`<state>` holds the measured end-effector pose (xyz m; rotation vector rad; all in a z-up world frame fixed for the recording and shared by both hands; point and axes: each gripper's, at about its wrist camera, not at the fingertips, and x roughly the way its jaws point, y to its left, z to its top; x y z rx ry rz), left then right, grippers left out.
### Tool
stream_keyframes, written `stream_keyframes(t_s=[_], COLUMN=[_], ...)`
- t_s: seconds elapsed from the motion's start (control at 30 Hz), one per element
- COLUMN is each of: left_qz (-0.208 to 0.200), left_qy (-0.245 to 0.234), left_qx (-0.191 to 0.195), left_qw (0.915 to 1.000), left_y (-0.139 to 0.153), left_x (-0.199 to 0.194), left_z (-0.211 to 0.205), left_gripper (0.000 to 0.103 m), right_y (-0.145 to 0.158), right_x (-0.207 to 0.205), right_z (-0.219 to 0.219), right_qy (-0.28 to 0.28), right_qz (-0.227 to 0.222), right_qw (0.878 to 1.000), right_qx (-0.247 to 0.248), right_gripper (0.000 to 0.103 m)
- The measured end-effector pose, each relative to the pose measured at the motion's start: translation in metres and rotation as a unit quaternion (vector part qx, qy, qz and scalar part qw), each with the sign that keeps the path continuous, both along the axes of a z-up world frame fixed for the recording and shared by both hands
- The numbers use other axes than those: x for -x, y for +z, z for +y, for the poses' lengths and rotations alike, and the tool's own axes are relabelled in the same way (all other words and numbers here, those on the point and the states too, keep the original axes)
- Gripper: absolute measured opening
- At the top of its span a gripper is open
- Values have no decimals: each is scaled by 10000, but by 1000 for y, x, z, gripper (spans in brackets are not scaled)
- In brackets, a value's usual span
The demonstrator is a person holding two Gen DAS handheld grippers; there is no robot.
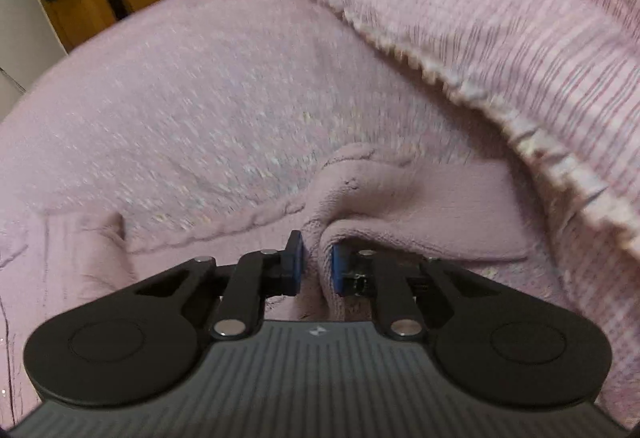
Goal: Fold small clothes
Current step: 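Lift the sleeve with the right tool and lay it across the cardigan body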
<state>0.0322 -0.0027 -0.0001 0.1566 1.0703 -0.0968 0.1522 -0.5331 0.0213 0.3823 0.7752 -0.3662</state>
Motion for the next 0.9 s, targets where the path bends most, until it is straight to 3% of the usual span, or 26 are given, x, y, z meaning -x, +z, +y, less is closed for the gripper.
stream_keyframes(t_s=[0.3, 0.47, 0.9], left_qz=[-118, -150, -702], left_qy=[18, -42, 219], left_qx=[14, 116, 115], left_qw=[9999, 9998, 9972], left_y=[1, 4, 44], left_x=[2, 4, 3], left_z=[0, 5, 43], left_gripper=[103, 103, 103], right_y=[72, 105, 162], right_x=[45, 62, 35], right_z=[9, 27, 167], right_qy=[-129, -44, 890], right_qz=[-611, -867, -1316], right_qw=[9978, 9962, 9868], right_qx=[209, 37, -314], right_gripper=[15, 15, 15])
